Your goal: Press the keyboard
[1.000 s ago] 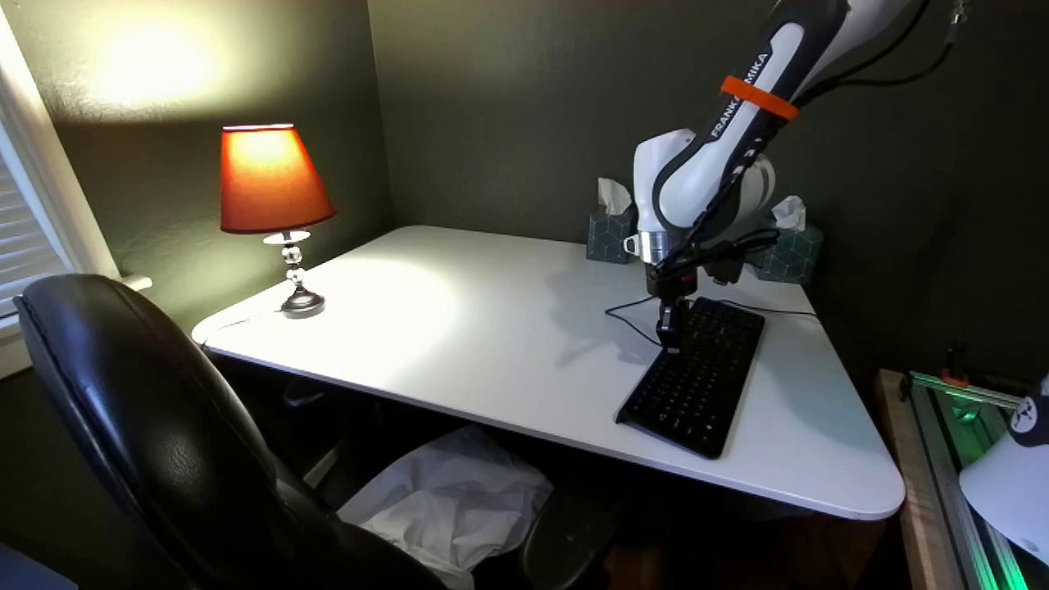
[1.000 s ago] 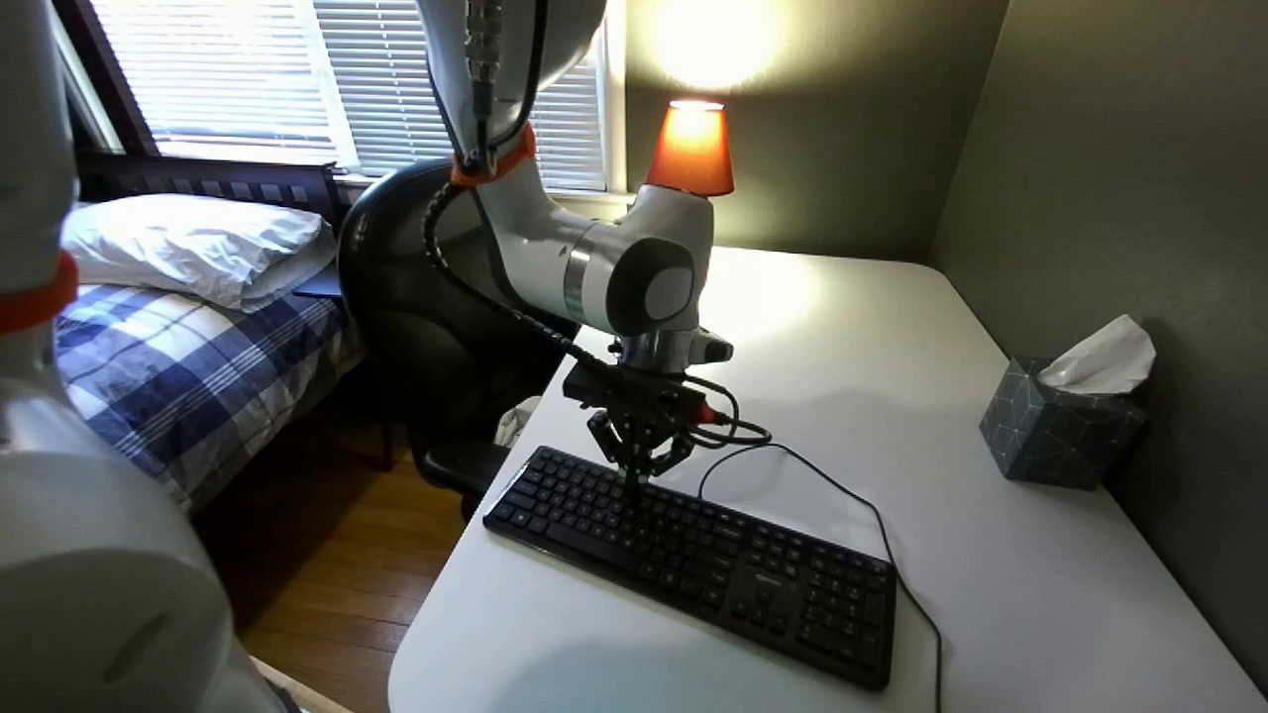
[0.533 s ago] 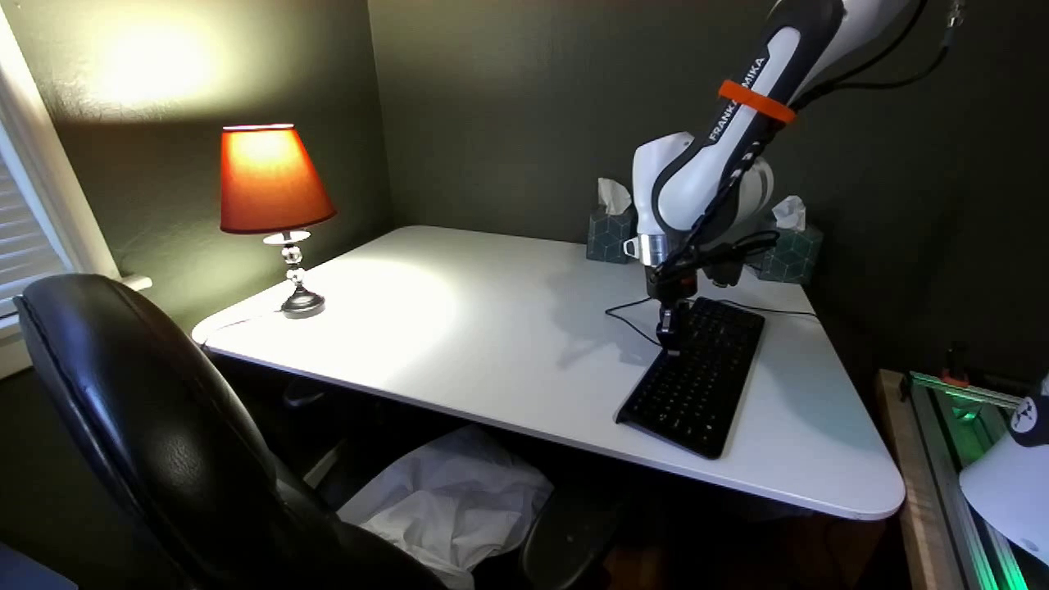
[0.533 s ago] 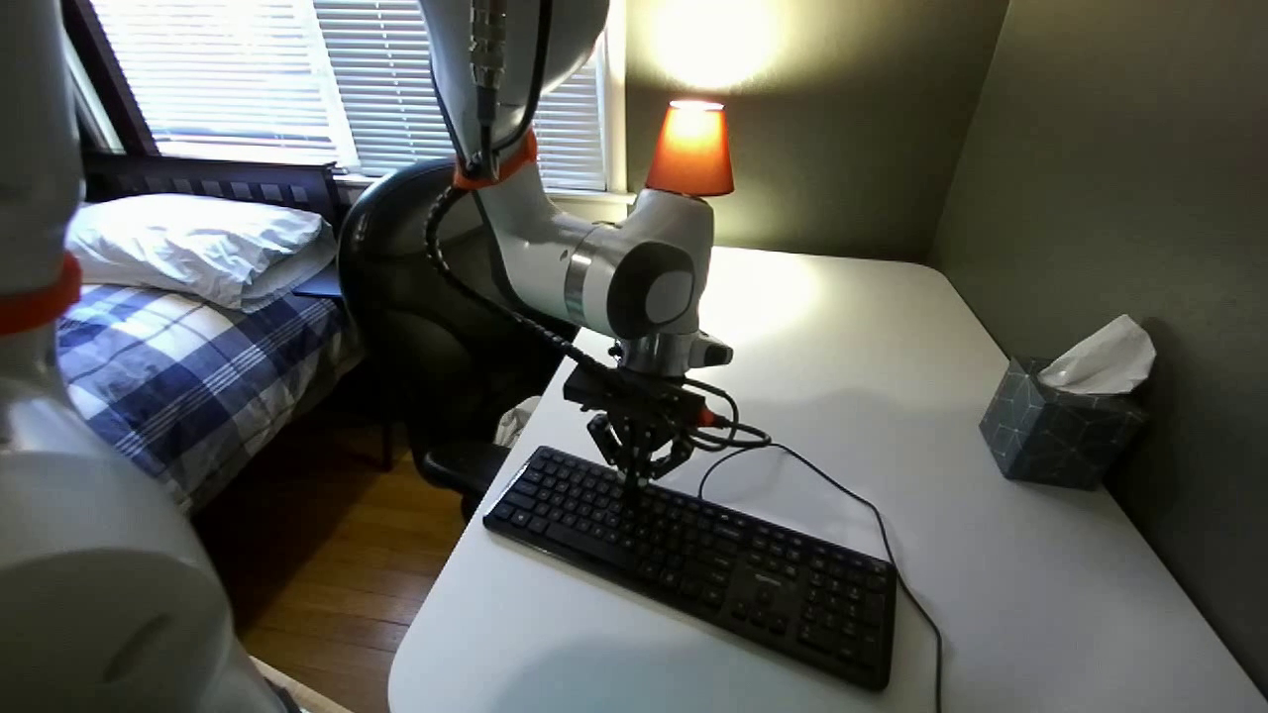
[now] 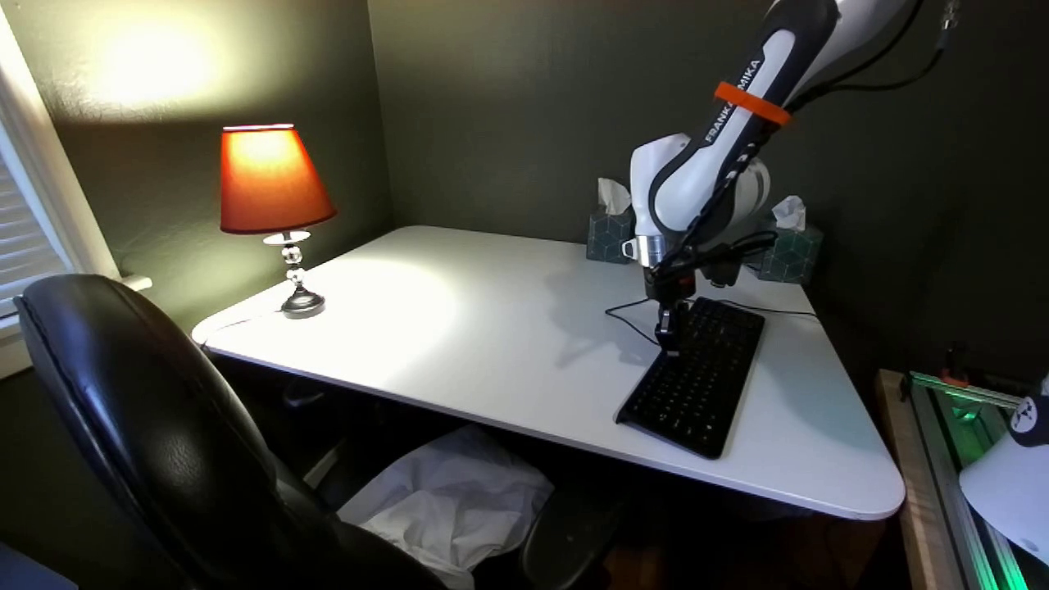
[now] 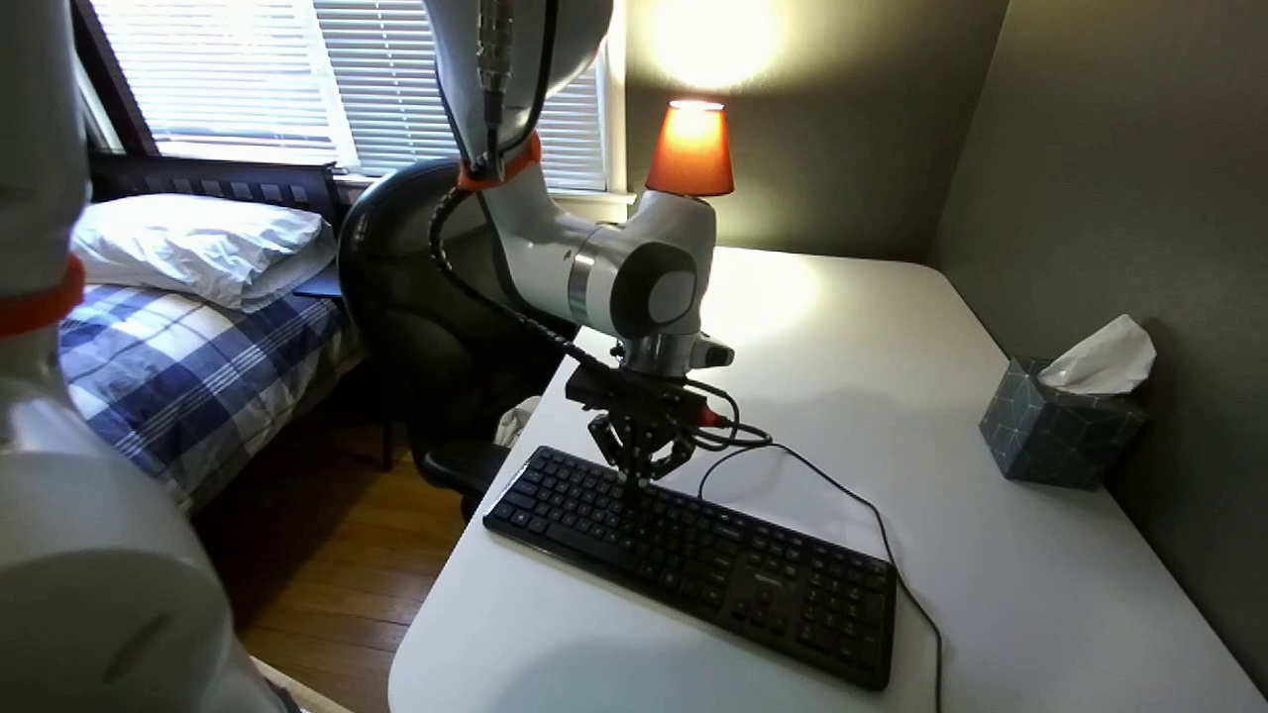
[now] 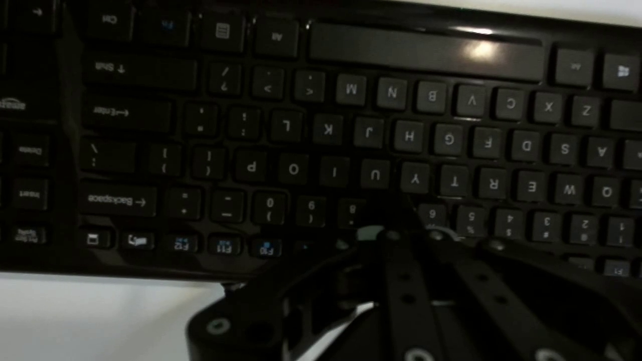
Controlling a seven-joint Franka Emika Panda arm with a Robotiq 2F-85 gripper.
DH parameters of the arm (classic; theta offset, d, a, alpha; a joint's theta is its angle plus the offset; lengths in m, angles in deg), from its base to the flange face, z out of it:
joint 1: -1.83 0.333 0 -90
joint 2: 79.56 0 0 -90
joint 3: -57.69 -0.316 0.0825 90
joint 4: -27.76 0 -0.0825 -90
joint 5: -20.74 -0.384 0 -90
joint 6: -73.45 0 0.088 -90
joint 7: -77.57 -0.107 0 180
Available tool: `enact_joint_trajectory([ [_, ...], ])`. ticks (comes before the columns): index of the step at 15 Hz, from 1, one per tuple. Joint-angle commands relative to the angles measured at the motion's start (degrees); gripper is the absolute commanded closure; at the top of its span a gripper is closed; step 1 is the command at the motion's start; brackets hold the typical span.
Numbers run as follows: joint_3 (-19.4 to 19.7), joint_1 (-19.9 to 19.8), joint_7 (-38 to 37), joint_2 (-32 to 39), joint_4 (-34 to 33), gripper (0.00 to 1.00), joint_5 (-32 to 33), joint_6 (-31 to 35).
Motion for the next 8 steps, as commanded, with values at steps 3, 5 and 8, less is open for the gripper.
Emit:
enact_joint_trajectory([
  [3,-0.36,-0.37,-0.39,1.73,-1.74,1.00,-0.60,-1.58],
  [5,-0.36,-0.35,-0.41,1.64,-1.65,1.00,-0.57,-1.52],
  [8,-0.30,-0.30,-0.51,1.09,-1.28,1.00,-0.44,-1.43],
])
